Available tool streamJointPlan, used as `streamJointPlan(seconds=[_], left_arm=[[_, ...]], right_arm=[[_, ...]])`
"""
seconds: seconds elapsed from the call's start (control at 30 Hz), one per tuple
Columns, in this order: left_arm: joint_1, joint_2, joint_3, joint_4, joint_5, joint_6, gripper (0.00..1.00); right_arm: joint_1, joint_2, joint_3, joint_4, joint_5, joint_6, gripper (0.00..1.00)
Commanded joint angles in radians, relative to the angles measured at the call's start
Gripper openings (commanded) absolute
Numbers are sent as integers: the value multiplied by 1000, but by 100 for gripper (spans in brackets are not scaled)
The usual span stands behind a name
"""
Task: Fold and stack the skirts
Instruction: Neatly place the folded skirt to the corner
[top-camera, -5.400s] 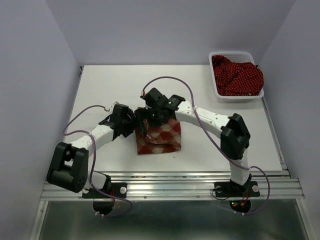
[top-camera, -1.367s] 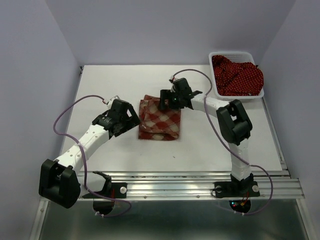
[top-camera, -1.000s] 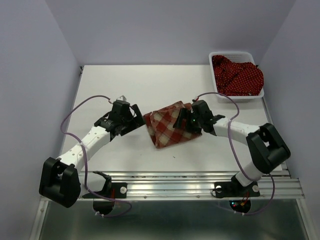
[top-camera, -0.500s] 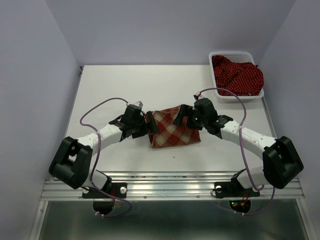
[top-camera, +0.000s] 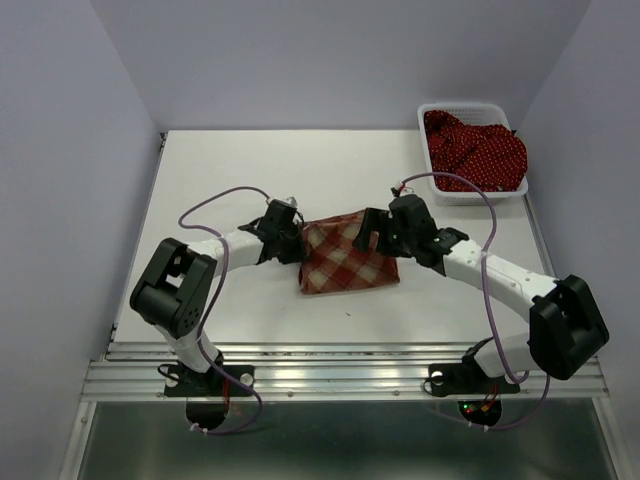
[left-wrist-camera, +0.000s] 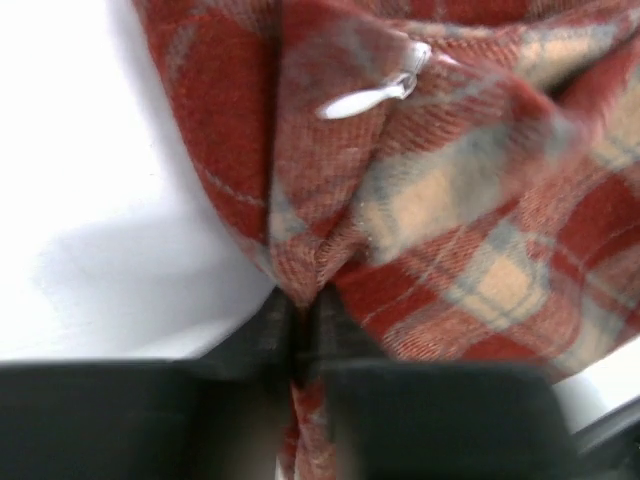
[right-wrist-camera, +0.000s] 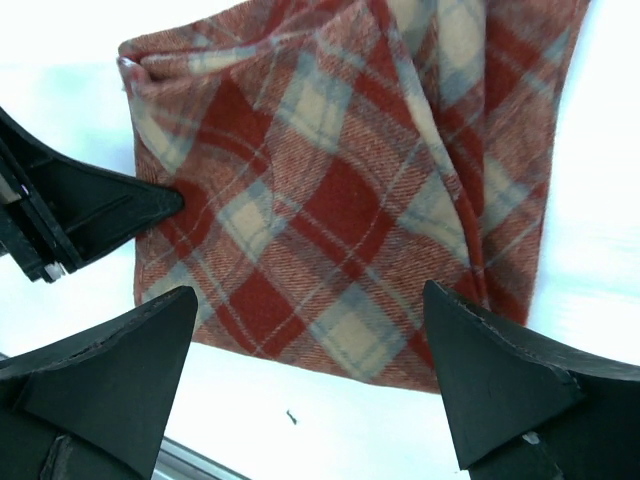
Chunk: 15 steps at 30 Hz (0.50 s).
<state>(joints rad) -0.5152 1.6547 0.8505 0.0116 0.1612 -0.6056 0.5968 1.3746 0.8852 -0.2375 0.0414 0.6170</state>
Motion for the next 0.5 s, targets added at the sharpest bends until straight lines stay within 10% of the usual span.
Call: streamJointPlan(seconds=[0.0, 0.47], left_arm=[[9, 23, 90, -130, -136, 49, 0], [283, 275, 620, -285, -492, 490, 0]], right_arm=[[-26, -26, 58, -2, 81, -10, 100], [-90, -63, 167, -95, 219, -217, 100]])
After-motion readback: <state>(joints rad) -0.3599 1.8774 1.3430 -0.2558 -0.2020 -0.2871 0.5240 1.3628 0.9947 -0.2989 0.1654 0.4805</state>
